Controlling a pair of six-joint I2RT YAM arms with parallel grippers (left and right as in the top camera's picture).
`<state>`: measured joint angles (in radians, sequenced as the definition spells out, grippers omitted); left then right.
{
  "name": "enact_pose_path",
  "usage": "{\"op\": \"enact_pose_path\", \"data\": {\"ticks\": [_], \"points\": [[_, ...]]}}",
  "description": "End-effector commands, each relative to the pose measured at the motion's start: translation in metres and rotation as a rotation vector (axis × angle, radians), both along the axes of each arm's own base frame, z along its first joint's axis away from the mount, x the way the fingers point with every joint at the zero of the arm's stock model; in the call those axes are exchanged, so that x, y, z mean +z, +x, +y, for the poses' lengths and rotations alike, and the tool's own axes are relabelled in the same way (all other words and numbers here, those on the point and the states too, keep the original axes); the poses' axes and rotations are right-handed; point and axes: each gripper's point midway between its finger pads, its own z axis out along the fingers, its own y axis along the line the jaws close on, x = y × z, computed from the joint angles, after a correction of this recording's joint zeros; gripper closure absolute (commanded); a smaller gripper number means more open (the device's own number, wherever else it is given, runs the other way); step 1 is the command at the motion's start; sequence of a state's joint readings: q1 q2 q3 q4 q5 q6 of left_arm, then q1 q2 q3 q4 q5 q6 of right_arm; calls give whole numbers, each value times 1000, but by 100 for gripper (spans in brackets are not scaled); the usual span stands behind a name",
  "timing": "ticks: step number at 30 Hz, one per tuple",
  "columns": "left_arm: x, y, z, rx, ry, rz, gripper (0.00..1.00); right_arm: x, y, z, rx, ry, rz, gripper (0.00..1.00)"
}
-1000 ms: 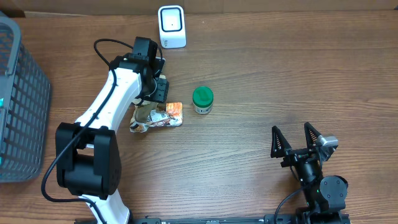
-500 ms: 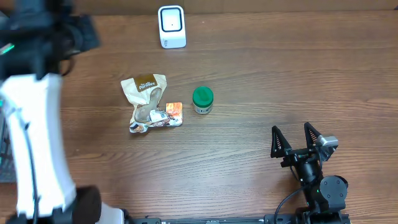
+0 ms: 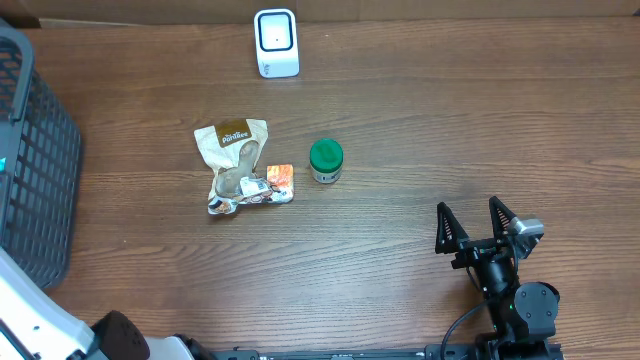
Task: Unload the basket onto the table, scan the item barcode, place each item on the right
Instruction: 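Lift the brown-labeled snack bag out and drop it beside the box, then reach the left gripper into the basket toward the green tissue pack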
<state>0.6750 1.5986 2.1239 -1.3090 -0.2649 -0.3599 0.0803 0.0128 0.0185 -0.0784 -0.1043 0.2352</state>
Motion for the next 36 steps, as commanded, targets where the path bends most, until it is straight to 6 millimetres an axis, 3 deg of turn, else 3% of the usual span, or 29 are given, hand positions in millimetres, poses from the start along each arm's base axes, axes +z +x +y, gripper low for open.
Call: {"op": "enact_pose_path", "data": {"ticks": [1, 6, 9, 13, 18, 22, 25, 30, 36], "points": [[-35, -16, 24, 0, -60, 68, 41, -2, 0, 2, 7, 3, -4, 0], [-88, -29, 49, -10, -102, 163, 40, -2, 0, 2, 7, 3, -4, 0], [-121, -10, 55, -174, -122, 175, 36, -2, 0, 2, 7, 3, -4, 0], [-163, -1, 70, -202, -144, 238, 28, -2, 0, 2, 7, 3, -4, 0], [-217, -9, 92, -139, -198, 376, 31, -2, 0, 2, 7, 3, -4, 0], [-261, -10, 100, -135, -276, 430, 37, -2, 0, 2, 7, 3, -4, 0], [-297, -8, 103, -141, -334, 470, 37, -2, 0, 2, 7, 3, -4, 0], [-331, -7, 106, -161, -369, 513, 34, -2, 0, 2, 7, 3, -4, 0], [-345, -16, 120, -129, -331, 587, 34, -2, 0, 2, 7, 3, -4, 0]]}}
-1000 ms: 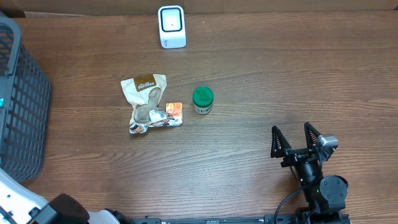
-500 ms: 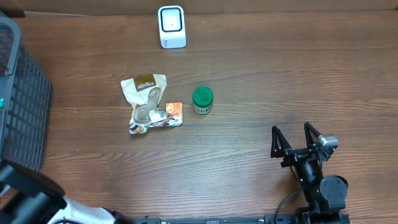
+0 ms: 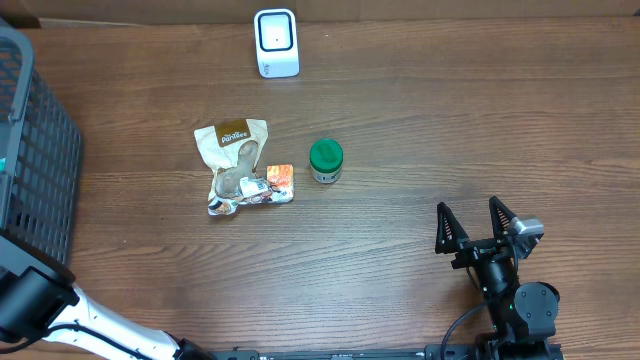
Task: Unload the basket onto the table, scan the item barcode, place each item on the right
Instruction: 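Reach the left gripper into the basket toward the green tissue pack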
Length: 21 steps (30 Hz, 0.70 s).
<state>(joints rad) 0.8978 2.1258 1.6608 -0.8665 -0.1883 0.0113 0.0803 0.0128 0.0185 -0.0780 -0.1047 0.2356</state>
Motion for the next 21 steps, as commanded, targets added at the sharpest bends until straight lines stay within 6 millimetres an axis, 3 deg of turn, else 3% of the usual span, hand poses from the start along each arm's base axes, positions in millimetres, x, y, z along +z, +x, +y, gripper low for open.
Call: {"op": "enact_pose_path", "data": {"ticks": [1, 11, 21], "points": [[-9, -11, 12, -6, 43, 70, 34, -2, 0, 1, 6, 3, -3, 0], [-4, -1, 27, -2, 109, 33, 37, -2, 0, 1, 6, 3, -3, 0], [4, -20, 42, 42, 192, 119, 42, -2, 0, 1, 6, 3, -3, 0]]}}
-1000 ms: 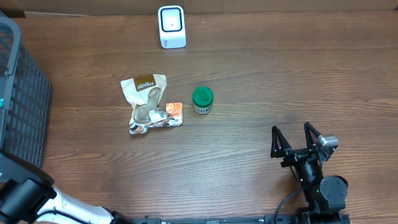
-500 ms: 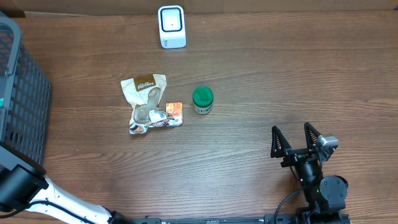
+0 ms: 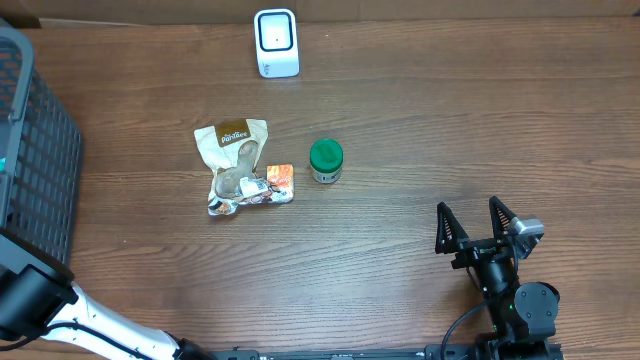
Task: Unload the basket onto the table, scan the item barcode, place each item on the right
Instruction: 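Reach the left gripper into the basket toward the green tissue pack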
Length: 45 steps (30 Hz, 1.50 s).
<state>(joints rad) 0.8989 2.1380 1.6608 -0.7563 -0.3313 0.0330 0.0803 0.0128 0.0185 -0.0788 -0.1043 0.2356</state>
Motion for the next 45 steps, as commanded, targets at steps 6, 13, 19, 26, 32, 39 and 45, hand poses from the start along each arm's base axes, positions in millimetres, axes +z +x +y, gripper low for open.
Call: {"op": "enact_pose_path", "data": {"ticks": [6, 13, 19, 26, 32, 39, 45], "points": [[-10, -17, 14, 35, 33, 59, 47, -2, 0, 2, 7, 3, -4, 0], [-21, -10, 8, 39, -7, 21, 73, -2, 0, 2, 7, 3, -4, 0], [-23, -10, 5, 35, -23, 22, 61, -2, 0, 2, 7, 3, -4, 0], [-24, -14, 2, 3, -44, 52, 36, -2, 0, 2, 7, 3, -4, 0], [-30, -18, -2, 4, -62, 67, 38, -2, 0, 2, 7, 3, -4, 0], [-50, -22, -7, 4, -100, 99, 46, -2, 0, 2, 7, 3, -4, 0], [-52, -22, -7, 5, -103, 101, 96, -1, 0, 2, 7, 3, -4, 0]]}}
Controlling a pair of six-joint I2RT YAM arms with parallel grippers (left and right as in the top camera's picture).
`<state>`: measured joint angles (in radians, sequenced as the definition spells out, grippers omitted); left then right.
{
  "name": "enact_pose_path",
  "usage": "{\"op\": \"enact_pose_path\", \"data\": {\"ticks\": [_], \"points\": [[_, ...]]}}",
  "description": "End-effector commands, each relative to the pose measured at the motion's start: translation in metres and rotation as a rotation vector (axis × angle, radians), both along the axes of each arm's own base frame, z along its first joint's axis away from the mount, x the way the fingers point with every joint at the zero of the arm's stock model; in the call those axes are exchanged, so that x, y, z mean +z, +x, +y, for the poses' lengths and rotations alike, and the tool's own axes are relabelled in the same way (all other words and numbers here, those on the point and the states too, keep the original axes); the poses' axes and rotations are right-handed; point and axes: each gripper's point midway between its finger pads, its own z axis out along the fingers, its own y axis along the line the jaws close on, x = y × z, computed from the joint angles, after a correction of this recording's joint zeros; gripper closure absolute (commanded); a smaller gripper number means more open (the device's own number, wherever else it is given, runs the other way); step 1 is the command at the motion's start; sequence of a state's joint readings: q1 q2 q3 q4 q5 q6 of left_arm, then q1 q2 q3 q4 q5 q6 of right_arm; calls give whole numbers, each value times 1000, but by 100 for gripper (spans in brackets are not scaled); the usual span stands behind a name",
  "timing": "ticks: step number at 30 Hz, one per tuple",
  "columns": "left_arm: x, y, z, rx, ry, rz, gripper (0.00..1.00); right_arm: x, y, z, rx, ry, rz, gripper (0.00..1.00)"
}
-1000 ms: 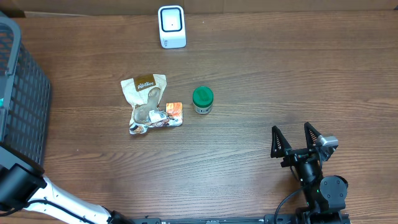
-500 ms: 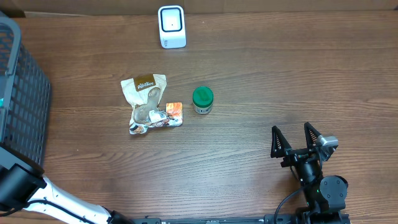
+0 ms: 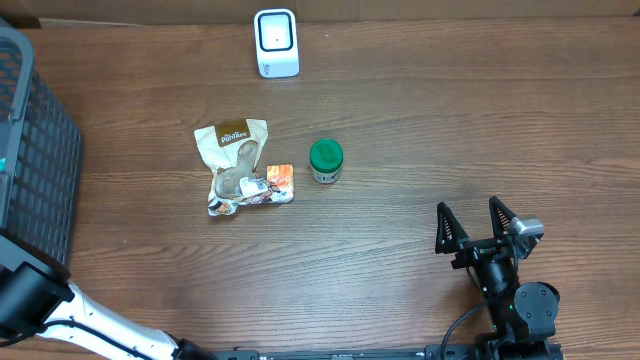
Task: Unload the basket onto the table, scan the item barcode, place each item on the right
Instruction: 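Reach the left gripper into the basket toward the green tissue pack, then grasp the teal wipes pack with the left gripper and lift it out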
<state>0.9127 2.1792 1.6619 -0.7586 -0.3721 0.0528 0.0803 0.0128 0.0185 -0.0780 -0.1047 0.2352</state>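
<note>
A white barcode scanner [image 3: 276,42] stands at the far edge of the table. A crumpled brown snack bag [image 3: 236,163] lies left of centre, with a green-lidded jar [image 3: 326,160] upright just to its right. My right gripper [image 3: 475,222] rests near the front right, open, its fingers spread with nothing between them, well away from both items. Of my left arm only a white link and black joint [image 3: 40,305] show at the bottom left corner; its gripper is out of view.
A dark mesh basket [image 3: 30,160] takes up the left edge of the table. A cardboard wall runs along the back behind the scanner.
The left arm's link at the bottom left corner has shifted very slightly. The items, the scanner and the right gripper sit where they were.
At first a broad white part of the left arm filled the bottom left corner. Later a black joint and thin white link showed there instead, and they have stayed. The bag, jar, scanner and right gripper have kept their places throughout.
</note>
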Motion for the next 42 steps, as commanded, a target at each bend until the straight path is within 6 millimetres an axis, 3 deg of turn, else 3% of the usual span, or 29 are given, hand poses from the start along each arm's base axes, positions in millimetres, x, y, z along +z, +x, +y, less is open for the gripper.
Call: {"op": "enact_pose_path", "data": {"ticks": [1, 5, 10, 12, 13, 15, 21, 25, 28, 30, 31, 32, 34, 36, 42], "points": [[-35, -9, -12, -1, -92, 35, 96, -2, 0, 1, 6, 3, -4, 0], [-30, -7, -15, -8, -97, 38, 96, -2, 0, 1, 6, 3, -4, 0], [14, 13, -21, -39, -54, 0, 96, -2, 0, 1, 6, 3, -3, 0], [43, 28, -20, -61, -6, -40, 96, -2, 0, 1, 6, 3, -3, 0], [78, 43, -20, -70, 56, -99, 96, -2, 0, 1, 6, 3, -3, 0], [115, 56, -24, -63, 118, -179, 96, -2, 0, 1, 6, 3, -3, 0], [215, 89, -65, -55, 224, -475, 96, -2, 0, 1, 6, 3, -4, 0], [276, 96, -96, -125, 313, -584, 96, -2, 0, 1, 6, 3, -4, 0], [305, 95, -112, -151, 351, -646, 96, -2, 0, 1, 6, 3, -3, 0], [311, 92, -114, -151, 362, -656, 96, -2, 0, 1, 6, 3, -4, 0], [310, 89, -111, -140, 369, -647, 91, -2, 0, 1, 6, 3, -4, 0], [306, 87, -107, -130, 367, -635, 76, -2, 0, 1, 6, 3, -4, 0], [293, 82, -100, -109, 347, -606, 57, -2, 0, 1, 6, 3, -3, 0], [277, 80, -93, -97, 309, -577, 46, -2, 0, 1, 6, 3, -4, 0], [201, 70, -69, -71, 132, -444, 45, -2, 0, 1, 6, 3, -4, 0]]}}
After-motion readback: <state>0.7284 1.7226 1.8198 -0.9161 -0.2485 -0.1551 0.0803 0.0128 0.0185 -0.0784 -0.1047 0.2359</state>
